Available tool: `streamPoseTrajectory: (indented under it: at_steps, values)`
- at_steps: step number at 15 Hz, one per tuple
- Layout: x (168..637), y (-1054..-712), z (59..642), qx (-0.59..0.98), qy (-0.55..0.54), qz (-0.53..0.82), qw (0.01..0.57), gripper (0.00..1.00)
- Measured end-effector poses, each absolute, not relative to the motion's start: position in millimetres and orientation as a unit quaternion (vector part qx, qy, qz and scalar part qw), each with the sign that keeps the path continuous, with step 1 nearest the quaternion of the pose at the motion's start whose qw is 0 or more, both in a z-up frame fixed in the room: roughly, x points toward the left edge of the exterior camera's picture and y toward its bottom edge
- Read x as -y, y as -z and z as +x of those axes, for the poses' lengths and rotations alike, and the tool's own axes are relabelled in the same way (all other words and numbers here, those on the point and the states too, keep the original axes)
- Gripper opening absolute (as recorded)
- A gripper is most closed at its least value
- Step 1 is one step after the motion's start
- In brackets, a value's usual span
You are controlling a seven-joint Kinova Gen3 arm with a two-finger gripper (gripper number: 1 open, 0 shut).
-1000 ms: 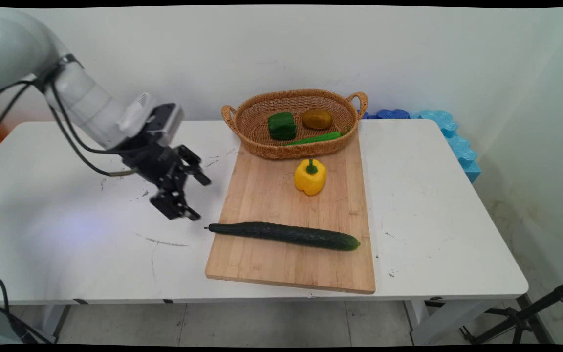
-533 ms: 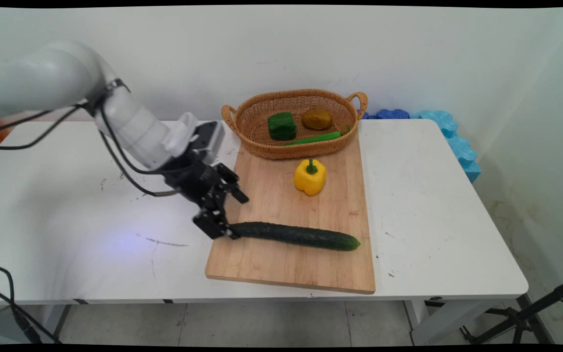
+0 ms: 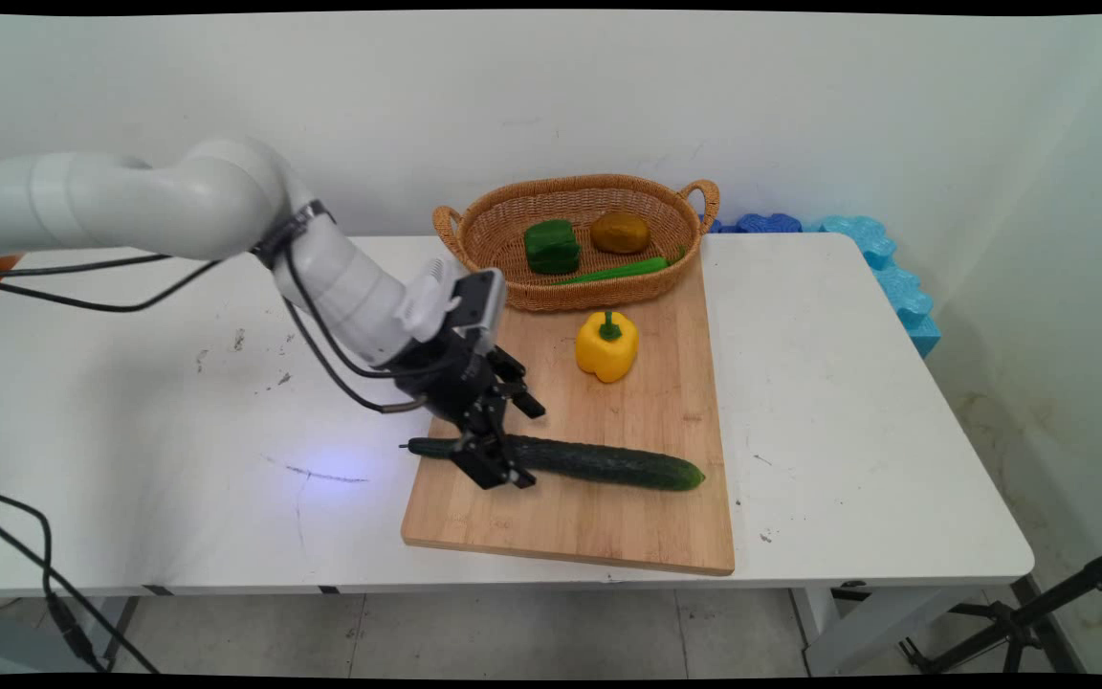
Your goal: Pick up the cucumber from the cutting board, then place the picked object in the vegetable basket
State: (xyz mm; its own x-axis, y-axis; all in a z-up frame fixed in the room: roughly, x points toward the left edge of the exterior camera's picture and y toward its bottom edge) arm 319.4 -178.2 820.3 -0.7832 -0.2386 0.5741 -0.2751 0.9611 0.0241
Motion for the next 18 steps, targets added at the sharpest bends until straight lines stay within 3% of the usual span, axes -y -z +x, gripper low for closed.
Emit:
streamPoseTrajectory:
  at_steps: [10, 11, 18]
  values:
    - [195, -789, 291, 0.945, -0.037, 0.125, 0.301, 1.00]
    - [196, -787, 289, 0.945, -0.037, 0.123, 0.301, 0.00]
    - [190, -788, 286, 0.946, -0.032, 0.110, 0.305, 0.00]
